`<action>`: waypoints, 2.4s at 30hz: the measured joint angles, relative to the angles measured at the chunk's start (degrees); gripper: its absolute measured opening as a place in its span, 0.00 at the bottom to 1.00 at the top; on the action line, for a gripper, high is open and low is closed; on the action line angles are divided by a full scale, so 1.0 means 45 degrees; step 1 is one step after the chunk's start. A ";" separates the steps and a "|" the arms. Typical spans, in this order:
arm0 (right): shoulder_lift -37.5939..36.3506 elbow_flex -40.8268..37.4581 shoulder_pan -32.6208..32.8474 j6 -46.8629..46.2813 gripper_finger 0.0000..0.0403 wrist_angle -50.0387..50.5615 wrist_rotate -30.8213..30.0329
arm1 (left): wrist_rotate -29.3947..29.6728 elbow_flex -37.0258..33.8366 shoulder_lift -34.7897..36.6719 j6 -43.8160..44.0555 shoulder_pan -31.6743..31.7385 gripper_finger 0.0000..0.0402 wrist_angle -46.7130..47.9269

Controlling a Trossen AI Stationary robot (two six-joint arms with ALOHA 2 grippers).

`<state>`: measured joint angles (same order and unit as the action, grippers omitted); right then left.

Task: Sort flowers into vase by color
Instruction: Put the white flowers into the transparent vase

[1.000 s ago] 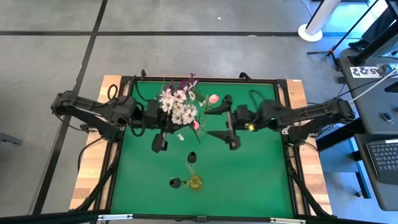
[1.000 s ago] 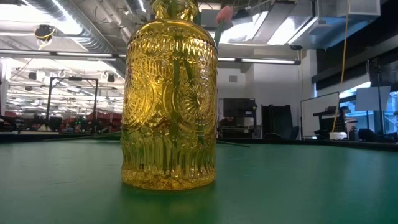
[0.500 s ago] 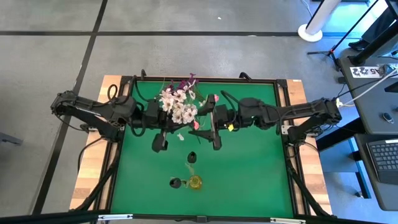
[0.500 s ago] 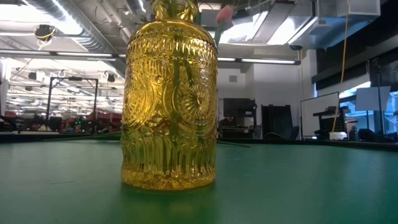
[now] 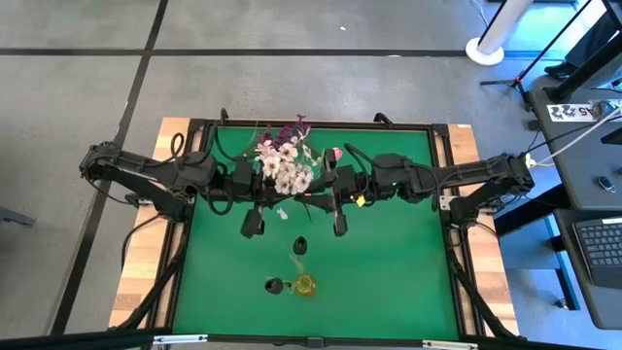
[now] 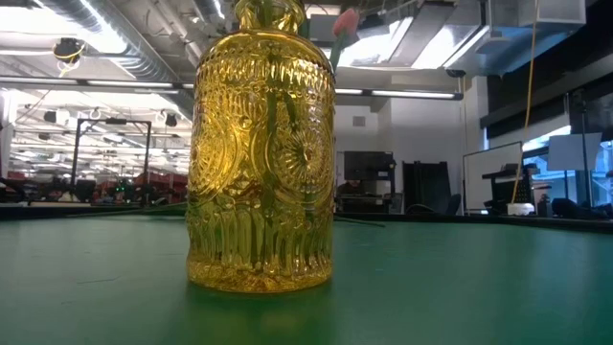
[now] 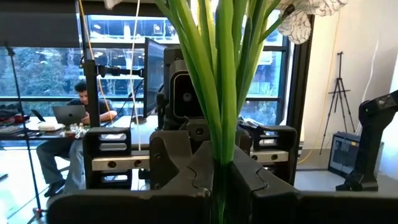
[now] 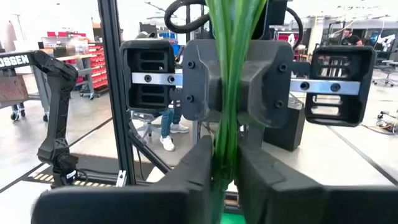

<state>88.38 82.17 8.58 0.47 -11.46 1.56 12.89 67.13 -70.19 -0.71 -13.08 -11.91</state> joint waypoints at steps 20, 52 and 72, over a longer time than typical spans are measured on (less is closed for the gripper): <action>-0.0792 -0.0010 0.0000 0.0313 0.04 0.0768 -0.0536 | 0.2156 -0.0018 0.0866 -0.0217 -0.1053 0.39 0.0646; -0.4169 -1.0100 -0.1754 0.0479 0.04 -1.0432 -0.0751 | 0.9679 -0.5357 0.5095 0.0167 -0.5050 0.48 0.1131; -0.0238 -1.0142 -0.2691 -0.0048 0.04 -1.3552 -0.0515 | 0.8676 -1.0126 0.6965 0.0672 -0.4847 0.48 -0.3574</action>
<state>87.31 36.53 -3.53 0.25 -72.44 -0.76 51.93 21.57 -38.85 2.31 -34.89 -27.99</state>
